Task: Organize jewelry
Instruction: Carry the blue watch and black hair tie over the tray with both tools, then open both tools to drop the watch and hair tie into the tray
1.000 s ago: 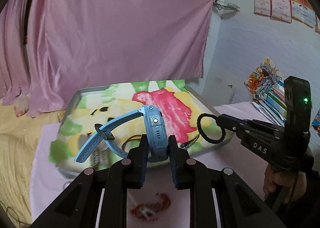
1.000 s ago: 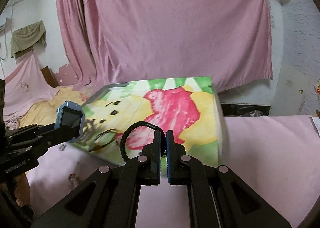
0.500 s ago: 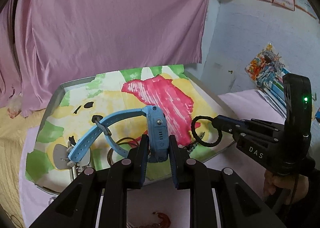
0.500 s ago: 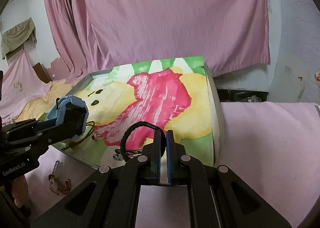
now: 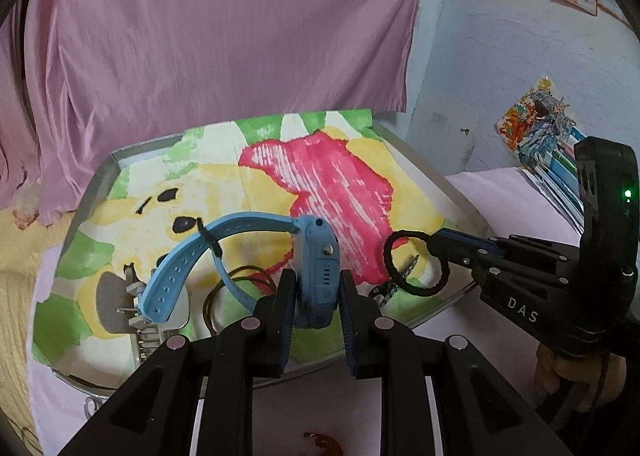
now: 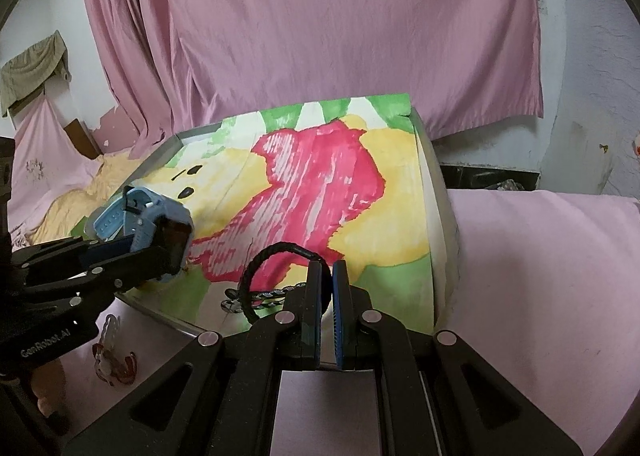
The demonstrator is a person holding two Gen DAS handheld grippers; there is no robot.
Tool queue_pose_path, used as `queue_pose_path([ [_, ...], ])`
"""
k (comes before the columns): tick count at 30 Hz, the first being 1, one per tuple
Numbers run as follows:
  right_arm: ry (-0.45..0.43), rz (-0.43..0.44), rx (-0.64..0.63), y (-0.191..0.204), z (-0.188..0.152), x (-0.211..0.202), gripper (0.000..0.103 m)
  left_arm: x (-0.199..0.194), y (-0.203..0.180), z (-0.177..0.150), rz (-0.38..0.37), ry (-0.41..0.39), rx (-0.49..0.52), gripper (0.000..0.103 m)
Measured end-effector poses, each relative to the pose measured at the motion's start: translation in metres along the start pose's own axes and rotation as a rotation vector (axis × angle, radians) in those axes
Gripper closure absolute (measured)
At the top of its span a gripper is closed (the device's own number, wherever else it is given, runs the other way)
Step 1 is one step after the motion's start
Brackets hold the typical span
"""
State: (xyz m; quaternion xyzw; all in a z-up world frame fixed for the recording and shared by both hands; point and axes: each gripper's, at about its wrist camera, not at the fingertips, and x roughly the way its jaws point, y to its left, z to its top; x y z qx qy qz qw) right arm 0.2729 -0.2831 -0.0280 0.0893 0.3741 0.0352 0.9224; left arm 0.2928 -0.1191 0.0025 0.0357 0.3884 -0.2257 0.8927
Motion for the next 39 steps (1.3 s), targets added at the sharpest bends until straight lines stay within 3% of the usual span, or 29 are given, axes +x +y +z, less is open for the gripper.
queue_pose_path([
  [13,0.004,-0.008,0.006,-0.001,-0.001,0.000,0.096,0.002,0.008,-0.004,-0.038,-0.001,-0.048,0.083],
  [16,-0.012,-0.009,0.016,-0.002,-0.003,-0.003,0.082,-0.006,0.008,-0.004,-0.019,-0.027,-0.049,0.082],
  [17,-0.022,-0.012,0.018,-0.002,-0.003,-0.006,0.070,-0.009,0.009,-0.004,-0.014,-0.034,-0.051,0.082],
  [18,-0.032,-0.013,0.020,-0.002,-0.004,-0.008,0.061,-0.013,0.010,-0.005,-0.009,-0.046,-0.056,0.079],
  [20,-0.061,-0.014,0.027,-0.003,-0.005,-0.015,0.059,-0.021,0.013,-0.008,0.000,-0.072,-0.072,0.070],
  [22,-0.091,-0.013,0.036,-0.003,-0.007,-0.022,0.059,-0.029,0.016,-0.010,0.014,-0.105,-0.091,0.046],
  [23,-0.105,-0.013,0.040,-0.003,-0.007,-0.025,0.059,-0.035,0.018,-0.012,0.025,-0.131,-0.101,0.042],
  [25,-0.134,-0.012,0.046,-0.004,-0.009,-0.032,0.055,-0.044,0.020,-0.015,0.042,-0.170,-0.111,0.039],
  [27,-0.170,-0.009,0.055,-0.004,-0.012,-0.042,0.042,-0.052,0.021,-0.019,0.066,-0.197,-0.114,0.038],
  [30,-0.221,0.008,0.065,-0.003,-0.015,-0.056,0.031,-0.062,0.024,-0.025,0.102,-0.231,-0.121,0.022],
  [34,-0.286,0.028,0.052,0.003,-0.023,-0.073,0.021,-0.079,0.026,-0.038,0.161,-0.284,-0.130,0.008],
  [36,-0.311,0.032,0.044,0.007,-0.027,-0.080,0.011,-0.087,0.027,-0.046,0.188,-0.312,-0.134,0.007],
  [39,-0.360,0.028,0.033,0.014,-0.036,-0.094,0.010,-0.100,0.029,-0.058,0.227,-0.353,-0.141,0.002],
])
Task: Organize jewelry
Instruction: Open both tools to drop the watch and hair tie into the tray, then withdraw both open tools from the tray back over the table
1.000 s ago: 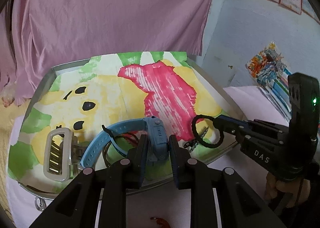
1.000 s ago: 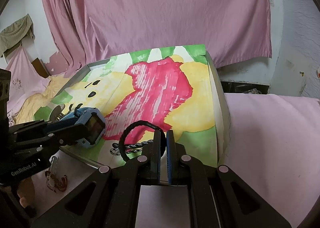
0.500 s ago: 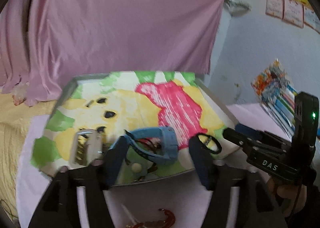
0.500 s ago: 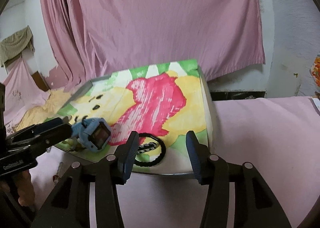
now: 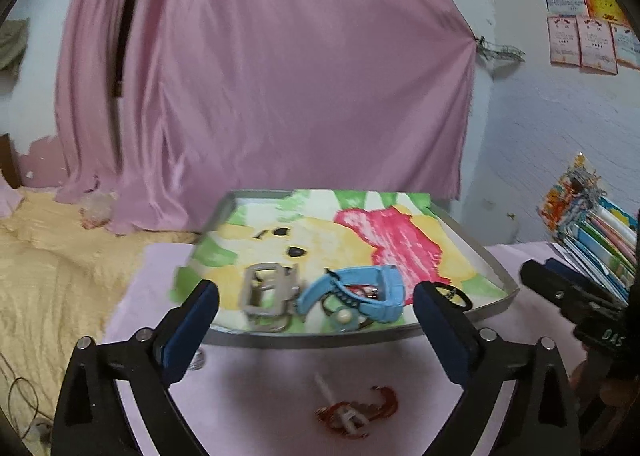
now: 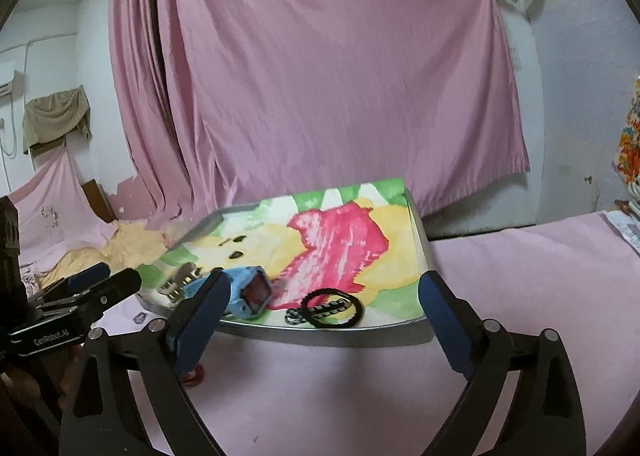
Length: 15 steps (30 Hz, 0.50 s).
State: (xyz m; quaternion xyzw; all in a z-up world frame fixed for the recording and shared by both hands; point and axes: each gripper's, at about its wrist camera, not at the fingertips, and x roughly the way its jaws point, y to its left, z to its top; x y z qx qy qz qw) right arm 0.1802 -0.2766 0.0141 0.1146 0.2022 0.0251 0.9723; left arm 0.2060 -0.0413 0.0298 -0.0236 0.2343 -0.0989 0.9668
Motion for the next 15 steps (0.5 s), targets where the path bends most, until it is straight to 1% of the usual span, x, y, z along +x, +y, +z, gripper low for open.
queue_pose_path([
  [3,-0.032,0.006,-0.007,0.007,-0.004,-0.015,0.009,-0.016,0.008,-0.007,0.024,-0.033,-0.016,0.001],
  [8,-0.073,0.006,-0.044,0.025,-0.013,-0.041,0.007,-0.041,0.020,-0.016,0.038,-0.066,-0.031,0.001],
  [15,-0.074,0.016,-0.112,0.051,-0.023,-0.057,0.007,-0.065,0.033,-0.029,0.067,-0.094,-0.011,0.001],
])
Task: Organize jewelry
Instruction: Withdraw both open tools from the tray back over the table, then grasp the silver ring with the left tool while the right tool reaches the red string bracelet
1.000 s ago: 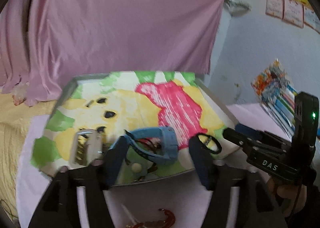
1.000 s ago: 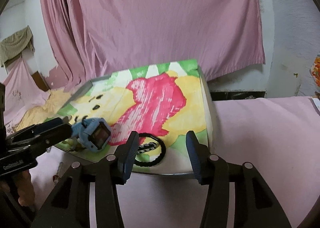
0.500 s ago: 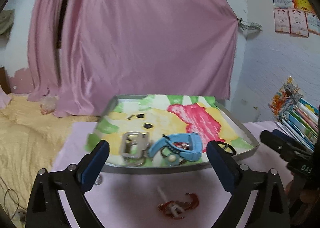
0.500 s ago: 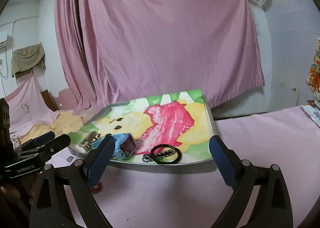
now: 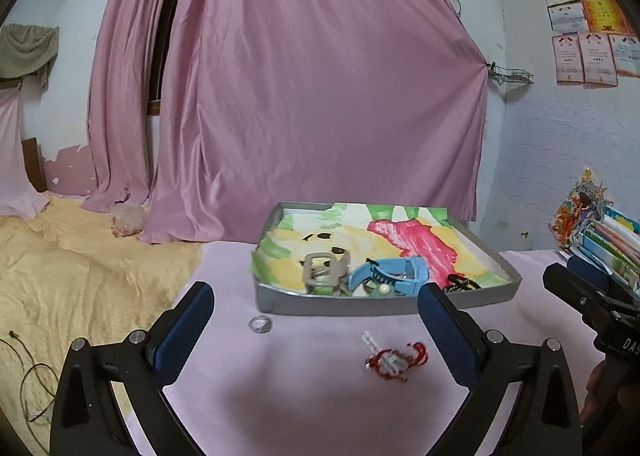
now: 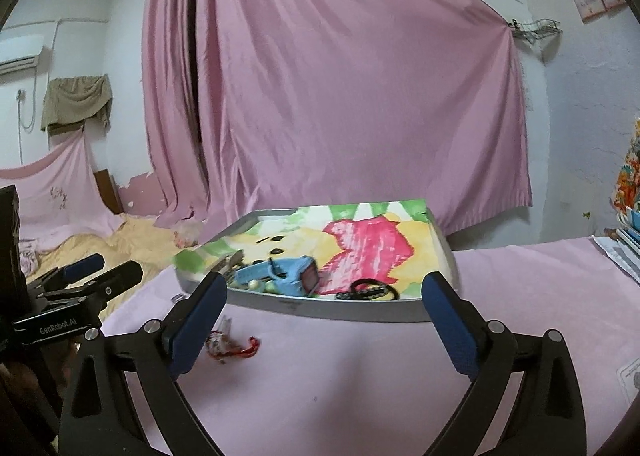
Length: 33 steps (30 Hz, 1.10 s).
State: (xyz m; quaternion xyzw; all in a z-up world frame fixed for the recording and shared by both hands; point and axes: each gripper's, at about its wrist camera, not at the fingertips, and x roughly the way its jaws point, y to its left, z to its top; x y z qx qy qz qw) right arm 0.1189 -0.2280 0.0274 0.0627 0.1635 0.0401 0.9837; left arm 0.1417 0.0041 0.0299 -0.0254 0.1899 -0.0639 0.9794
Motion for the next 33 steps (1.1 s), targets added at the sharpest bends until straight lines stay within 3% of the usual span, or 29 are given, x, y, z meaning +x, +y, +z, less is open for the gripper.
queue_pose_path([
  [9,0.044,0.035,-0.047,0.031,-0.008,0.001,0.007,-0.016,0.022,-0.006,0.039,-0.010,0.036,0.001],
  [17,0.113,0.034,-0.067,0.047,-0.011,0.017,0.007,-0.008,0.043,-0.006,0.051,0.027,0.028,0.001],
  [26,0.239,0.022,-0.075,0.052,-0.013,0.045,0.007,0.024,0.060,-0.005,0.005,0.191,0.020,0.001],
  [33,0.322,0.036,-0.057,0.049,-0.018,0.063,0.007,0.046,0.056,-0.004,-0.042,0.275,0.036,0.001],
])
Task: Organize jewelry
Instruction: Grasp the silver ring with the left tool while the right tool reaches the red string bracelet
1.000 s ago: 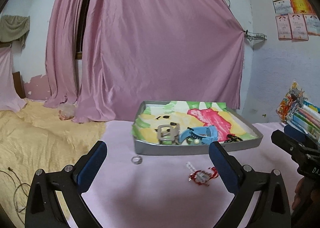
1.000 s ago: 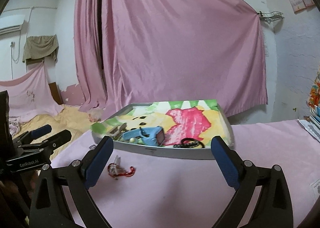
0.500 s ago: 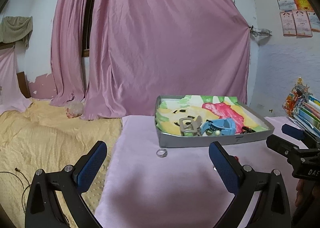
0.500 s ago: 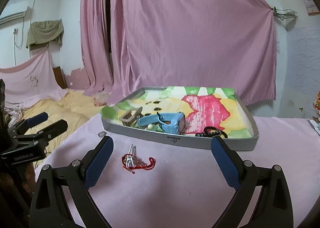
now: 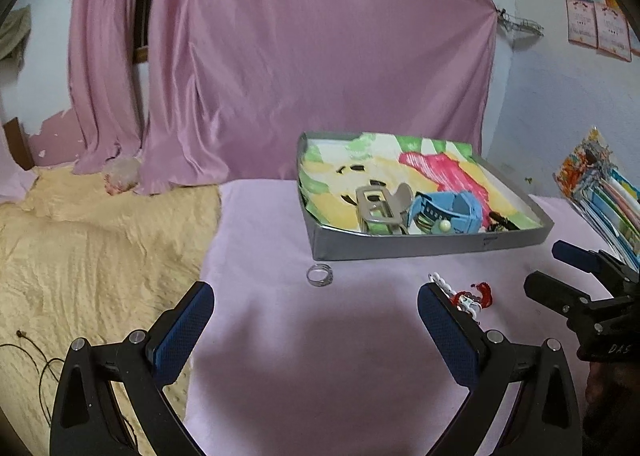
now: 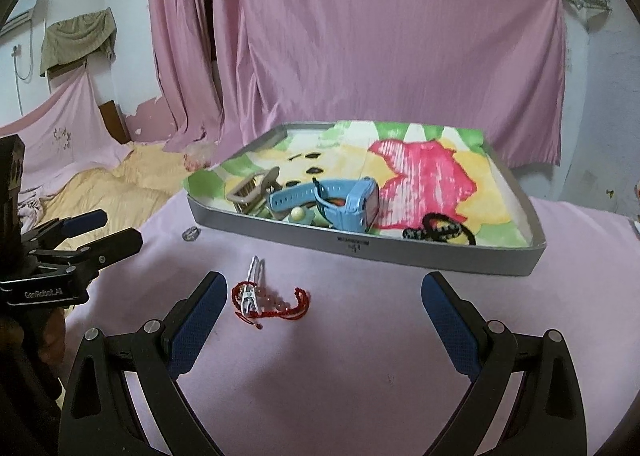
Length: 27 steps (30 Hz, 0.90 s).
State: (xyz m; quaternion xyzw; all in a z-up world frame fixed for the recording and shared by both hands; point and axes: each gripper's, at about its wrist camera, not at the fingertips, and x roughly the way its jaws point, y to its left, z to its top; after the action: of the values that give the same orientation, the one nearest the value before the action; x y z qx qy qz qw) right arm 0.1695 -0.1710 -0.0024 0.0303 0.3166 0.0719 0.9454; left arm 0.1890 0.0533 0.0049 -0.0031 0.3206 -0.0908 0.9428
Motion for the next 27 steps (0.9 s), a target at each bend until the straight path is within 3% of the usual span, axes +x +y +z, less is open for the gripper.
queue_pose_path([
  [2,0.021,0.011,0.000,0.000,0.000,0.005,0.010,0.006,-0.002,0.001,-0.011,0.020,0.008,0.001],
  [6,0.087,0.037,-0.009,0.003,0.000,0.017,0.030,0.017,-0.005,0.004,-0.026,0.065,0.021,0.012],
  [15,0.212,0.128,-0.039,0.014,-0.005,0.042,0.034,0.045,-0.005,0.009,-0.041,0.166,0.013,0.037],
  [20,0.242,0.126,-0.053,0.018,-0.002,0.049,0.035,0.059,-0.003,0.011,-0.035,0.203,-0.001,0.047],
  [22,0.251,0.130,-0.054,0.019,-0.002,0.052,0.042,0.063,-0.002,0.013,-0.034,0.212,-0.006,0.050],
  [27,0.253,0.129,-0.068,0.026,0.002,0.057,0.044,0.070,-0.004,0.014,-0.031,0.228,-0.004,0.060],
])
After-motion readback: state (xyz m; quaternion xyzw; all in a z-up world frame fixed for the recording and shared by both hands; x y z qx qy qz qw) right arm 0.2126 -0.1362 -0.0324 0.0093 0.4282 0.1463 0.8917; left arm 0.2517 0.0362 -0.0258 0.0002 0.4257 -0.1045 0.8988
